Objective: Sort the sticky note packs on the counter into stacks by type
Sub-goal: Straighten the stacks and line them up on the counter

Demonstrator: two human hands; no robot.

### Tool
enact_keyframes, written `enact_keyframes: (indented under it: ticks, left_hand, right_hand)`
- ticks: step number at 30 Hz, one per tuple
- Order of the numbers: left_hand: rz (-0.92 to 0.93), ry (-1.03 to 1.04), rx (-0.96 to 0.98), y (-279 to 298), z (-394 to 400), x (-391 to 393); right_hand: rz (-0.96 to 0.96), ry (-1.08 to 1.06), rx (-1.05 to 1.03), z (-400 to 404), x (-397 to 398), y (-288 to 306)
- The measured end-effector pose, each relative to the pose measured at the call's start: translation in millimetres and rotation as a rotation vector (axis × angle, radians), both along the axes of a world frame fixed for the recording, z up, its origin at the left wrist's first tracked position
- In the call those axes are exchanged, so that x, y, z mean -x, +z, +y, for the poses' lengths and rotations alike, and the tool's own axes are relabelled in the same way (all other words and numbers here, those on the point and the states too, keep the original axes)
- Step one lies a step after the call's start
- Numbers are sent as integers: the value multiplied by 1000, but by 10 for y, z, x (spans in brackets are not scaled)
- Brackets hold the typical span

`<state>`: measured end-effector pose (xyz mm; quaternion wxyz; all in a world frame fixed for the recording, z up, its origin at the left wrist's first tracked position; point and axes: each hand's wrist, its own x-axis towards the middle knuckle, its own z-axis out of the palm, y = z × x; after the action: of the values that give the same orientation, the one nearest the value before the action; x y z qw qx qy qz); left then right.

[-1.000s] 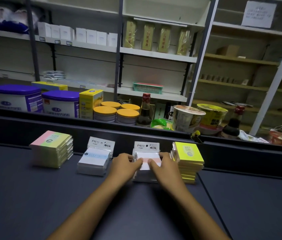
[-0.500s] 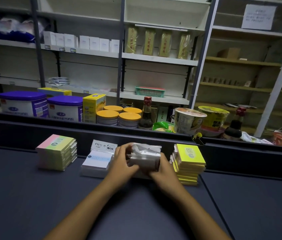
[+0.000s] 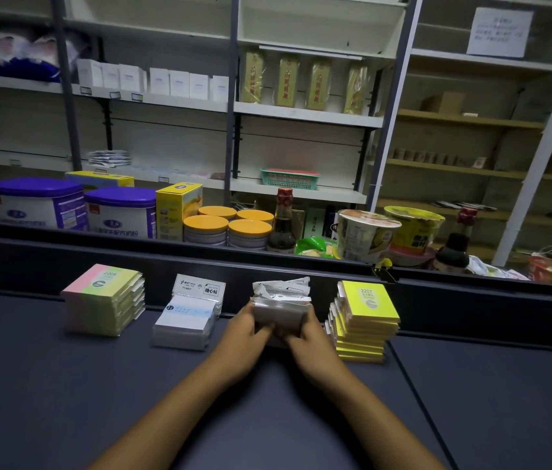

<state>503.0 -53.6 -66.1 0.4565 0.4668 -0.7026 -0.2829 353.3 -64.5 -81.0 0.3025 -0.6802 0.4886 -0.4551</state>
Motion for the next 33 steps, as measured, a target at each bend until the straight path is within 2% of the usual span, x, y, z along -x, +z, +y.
enact_keyframes:
  ticks: [7,13,18,23,28,31,33]
  left_hand:
    - [-82,19,14,-89,-65,30]
    - [11,115,51,-81,-119,-22]
    - [-86,177,-7,-140,-140,-35]
    - [65,167,54,-110,-125,-31]
    - [-71,159,56,-150,-134,-1]
    - [-62,159,46,-138,-136,-9]
    - [-40,169,54,-125,-134,-15]
  right_hand:
    - [111,22,68,-1,33,-29]
    - [-40,-52,103,-28,50,6]
    - [43,-72,38,-18,37,-35]
    - [43,-102,135,-14,47,11]
    - [196,-140,120,-1,10,-57]
    - [253,-159,120,-10,17,-59]
    - [223,-154,141,-3,22,-32]
